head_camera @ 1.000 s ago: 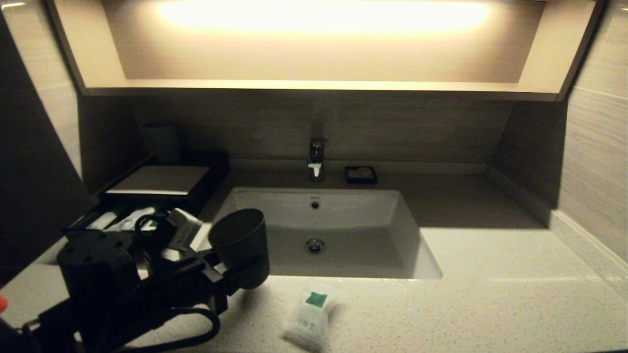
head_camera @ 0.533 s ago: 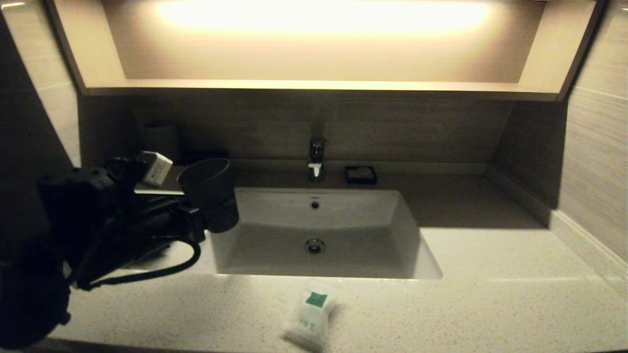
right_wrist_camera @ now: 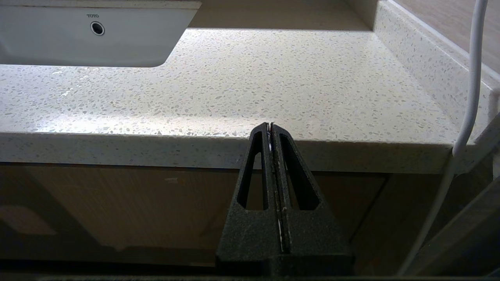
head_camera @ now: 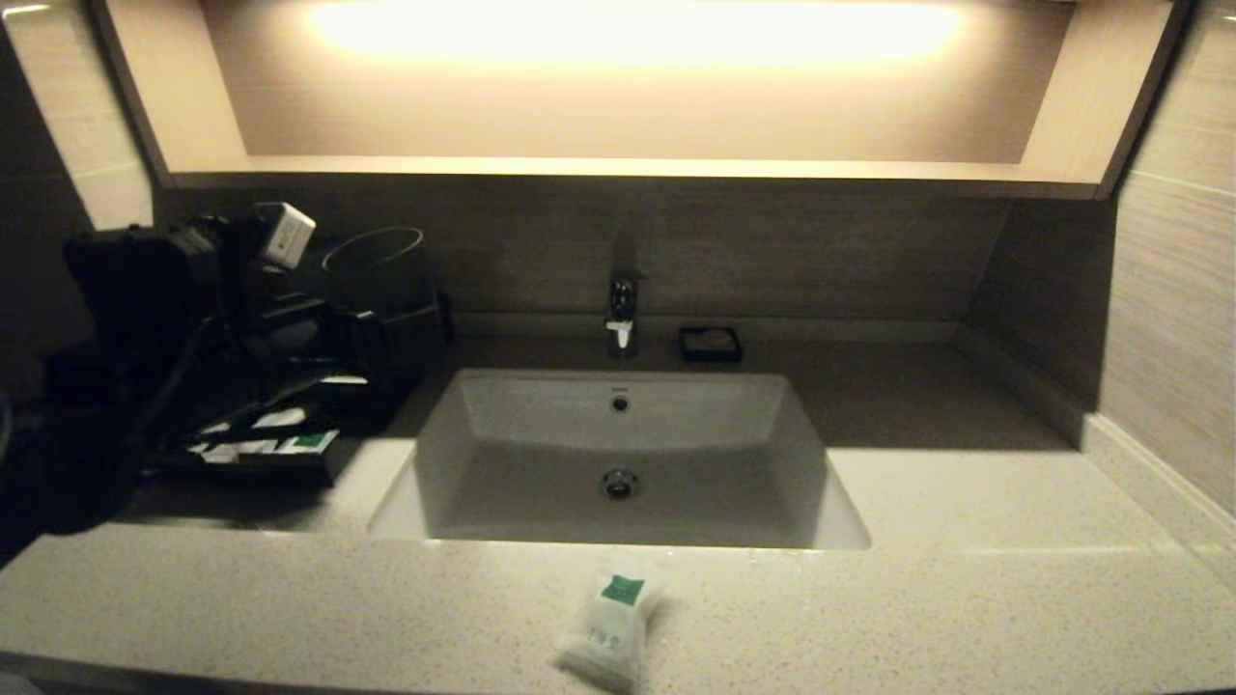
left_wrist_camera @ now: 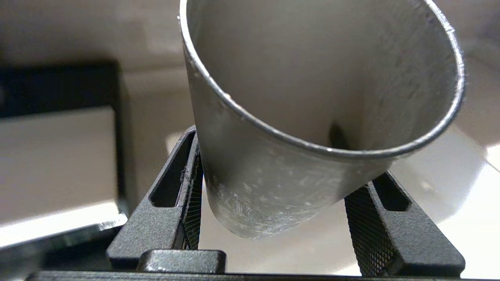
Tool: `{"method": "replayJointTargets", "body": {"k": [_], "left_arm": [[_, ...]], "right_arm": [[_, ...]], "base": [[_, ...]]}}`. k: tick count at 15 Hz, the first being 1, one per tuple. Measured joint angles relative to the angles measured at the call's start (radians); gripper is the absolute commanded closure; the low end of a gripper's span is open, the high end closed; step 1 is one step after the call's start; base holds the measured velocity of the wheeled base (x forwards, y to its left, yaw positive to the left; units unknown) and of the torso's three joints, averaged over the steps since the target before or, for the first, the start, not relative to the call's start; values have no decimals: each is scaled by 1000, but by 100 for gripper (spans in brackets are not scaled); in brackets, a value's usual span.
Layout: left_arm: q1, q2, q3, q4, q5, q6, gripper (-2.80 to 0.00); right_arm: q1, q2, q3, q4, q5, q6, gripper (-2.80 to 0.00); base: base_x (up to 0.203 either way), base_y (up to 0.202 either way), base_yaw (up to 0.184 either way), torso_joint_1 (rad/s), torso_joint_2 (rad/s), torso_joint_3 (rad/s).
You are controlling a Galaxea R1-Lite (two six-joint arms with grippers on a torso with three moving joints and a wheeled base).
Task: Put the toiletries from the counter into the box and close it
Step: Place the cup on the storage box
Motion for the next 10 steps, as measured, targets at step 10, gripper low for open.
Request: {"method": "replayJointTargets", "body": {"k": [10], "left_arm": [[91,221,-327,184,1,38,0]], "right_arm": [[0,0,0,0,0,-1,0]], "base": [[0,0,0,0,0,0]]}}
